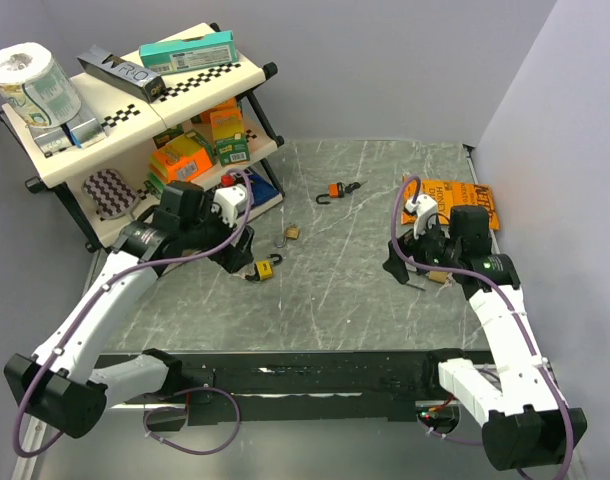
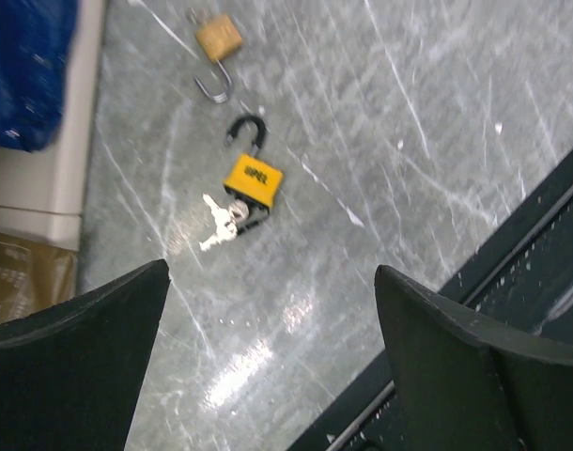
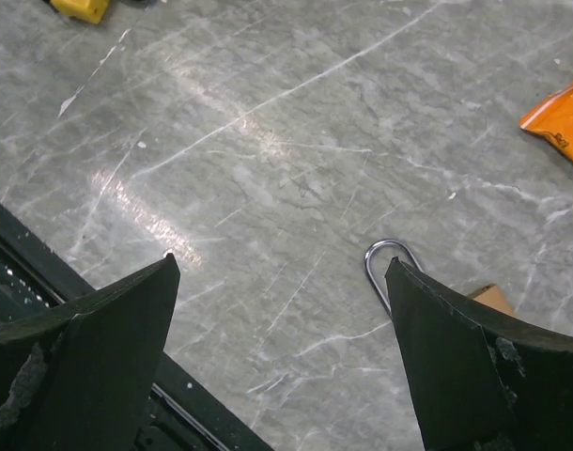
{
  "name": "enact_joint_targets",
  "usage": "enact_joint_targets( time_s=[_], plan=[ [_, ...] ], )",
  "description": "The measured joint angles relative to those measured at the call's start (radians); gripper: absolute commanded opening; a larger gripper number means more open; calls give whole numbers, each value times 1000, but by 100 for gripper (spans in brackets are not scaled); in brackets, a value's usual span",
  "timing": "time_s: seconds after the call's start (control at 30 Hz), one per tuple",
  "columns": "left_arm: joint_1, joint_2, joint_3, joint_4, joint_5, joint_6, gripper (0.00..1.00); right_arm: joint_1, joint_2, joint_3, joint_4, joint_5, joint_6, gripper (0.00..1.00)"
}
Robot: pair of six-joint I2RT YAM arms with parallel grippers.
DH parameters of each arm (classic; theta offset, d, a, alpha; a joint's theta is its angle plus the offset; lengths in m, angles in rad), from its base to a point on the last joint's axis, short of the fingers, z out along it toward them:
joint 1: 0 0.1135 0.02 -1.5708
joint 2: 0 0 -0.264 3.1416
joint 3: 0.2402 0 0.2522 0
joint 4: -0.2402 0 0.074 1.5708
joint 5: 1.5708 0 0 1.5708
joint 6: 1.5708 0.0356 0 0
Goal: Lock with the key
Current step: Pick up the lock from the center of the board.
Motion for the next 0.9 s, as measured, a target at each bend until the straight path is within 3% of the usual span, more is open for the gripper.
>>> enact_joint_targets(
  time_s=[0.23, 0.53, 0.9],
  plan=[
    [0, -68, 16, 39, 34, 10, 96, 0, 44, 13, -97, -13, -126, 100],
    [-1, -34, 63, 29, 139, 116, 96, -14, 95, 9, -179, 49, -341, 100],
    [-59, -11, 11, 42, 167, 177, 96, -245, 340, -29, -193, 148, -705, 100]
  ],
)
